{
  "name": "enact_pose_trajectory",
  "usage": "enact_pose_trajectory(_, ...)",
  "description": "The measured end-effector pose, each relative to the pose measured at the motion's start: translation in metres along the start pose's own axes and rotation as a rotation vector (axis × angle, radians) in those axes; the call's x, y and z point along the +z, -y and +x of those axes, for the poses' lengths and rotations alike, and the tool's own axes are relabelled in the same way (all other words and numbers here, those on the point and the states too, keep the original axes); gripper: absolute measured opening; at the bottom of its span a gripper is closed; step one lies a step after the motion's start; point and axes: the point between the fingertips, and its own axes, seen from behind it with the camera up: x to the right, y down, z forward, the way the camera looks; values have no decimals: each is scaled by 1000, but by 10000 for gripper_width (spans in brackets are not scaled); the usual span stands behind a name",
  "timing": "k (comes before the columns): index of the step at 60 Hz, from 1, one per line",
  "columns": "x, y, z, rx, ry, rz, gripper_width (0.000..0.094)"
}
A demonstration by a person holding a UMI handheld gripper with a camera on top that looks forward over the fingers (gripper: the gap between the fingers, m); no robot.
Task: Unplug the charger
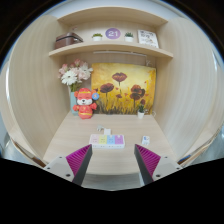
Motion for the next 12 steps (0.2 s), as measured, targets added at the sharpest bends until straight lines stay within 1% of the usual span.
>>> enact_pose_trajectory(12, -10, -10, -6, 0, 6, -4, 853)
